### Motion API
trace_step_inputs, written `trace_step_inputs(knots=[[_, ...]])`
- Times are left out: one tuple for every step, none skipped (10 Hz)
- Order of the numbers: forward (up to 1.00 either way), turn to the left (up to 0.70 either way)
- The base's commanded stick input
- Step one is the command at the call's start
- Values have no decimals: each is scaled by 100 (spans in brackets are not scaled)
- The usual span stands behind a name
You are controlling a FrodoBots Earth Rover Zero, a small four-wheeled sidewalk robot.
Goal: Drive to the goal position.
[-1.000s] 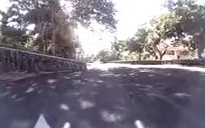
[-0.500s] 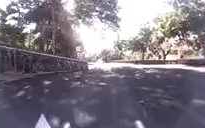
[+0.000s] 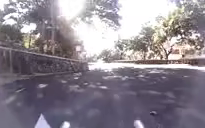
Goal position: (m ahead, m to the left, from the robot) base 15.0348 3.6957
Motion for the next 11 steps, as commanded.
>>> trace_step_inputs(knots=[[70, 0], [70, 0], [70, 0], [70, 0], [70, 0], [70, 0], [70, 0], [70, 0], [70, 0], [70, 0], [70, 0]])
